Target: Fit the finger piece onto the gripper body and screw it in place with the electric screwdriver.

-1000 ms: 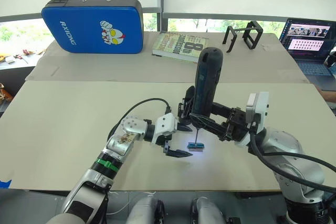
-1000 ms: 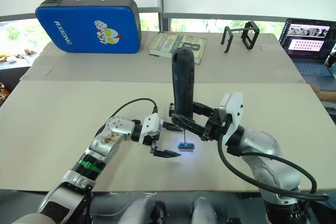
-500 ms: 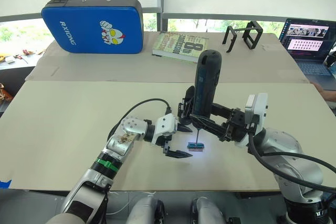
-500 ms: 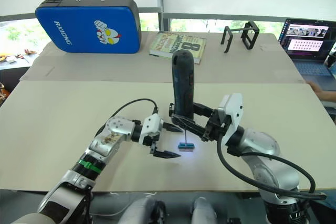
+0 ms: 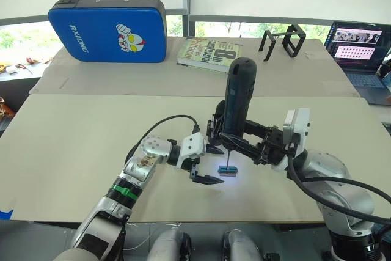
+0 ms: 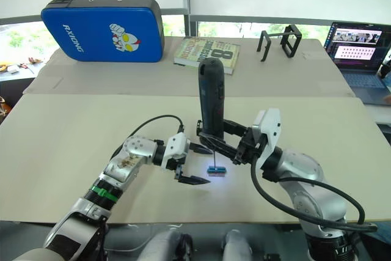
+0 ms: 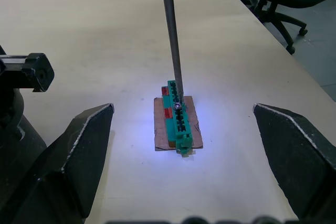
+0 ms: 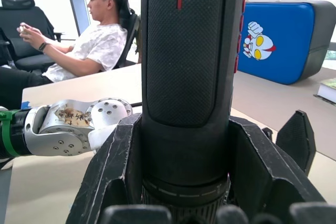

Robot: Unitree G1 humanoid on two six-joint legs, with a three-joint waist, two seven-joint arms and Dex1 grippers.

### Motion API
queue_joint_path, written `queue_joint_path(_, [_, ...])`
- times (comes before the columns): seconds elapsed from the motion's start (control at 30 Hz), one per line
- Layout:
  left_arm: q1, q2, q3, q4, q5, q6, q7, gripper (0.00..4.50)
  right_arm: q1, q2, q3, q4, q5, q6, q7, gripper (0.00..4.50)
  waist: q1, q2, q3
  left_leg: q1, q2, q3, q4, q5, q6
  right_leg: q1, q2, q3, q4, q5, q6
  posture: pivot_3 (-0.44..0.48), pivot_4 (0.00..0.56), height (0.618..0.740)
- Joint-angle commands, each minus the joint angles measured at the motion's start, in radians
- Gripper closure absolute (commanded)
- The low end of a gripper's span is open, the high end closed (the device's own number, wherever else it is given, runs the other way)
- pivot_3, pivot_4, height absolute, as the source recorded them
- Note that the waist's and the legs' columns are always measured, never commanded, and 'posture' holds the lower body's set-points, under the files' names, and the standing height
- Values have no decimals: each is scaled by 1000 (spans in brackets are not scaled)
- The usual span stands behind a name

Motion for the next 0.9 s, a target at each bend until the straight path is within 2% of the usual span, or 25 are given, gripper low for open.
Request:
queue_joint_path(0.03, [-13, -1, 1, -6, -2, -19, -2, 0, -21, 1, -17, -32, 14, -31, -2, 2637, 0, 0, 0, 0, 0, 0, 0, 0, 0, 0, 0, 0, 0, 0, 0, 0, 150, 740])
queue_joint_path(0.9, [-22, -3, 4, -1, -1, -22, 7, 0, -24, -14, -19, -16, 7, -36, -3, 2637, 0, 0, 0, 0, 0, 0, 0, 0, 0, 0, 0, 0, 0, 0, 0, 0, 150, 740])
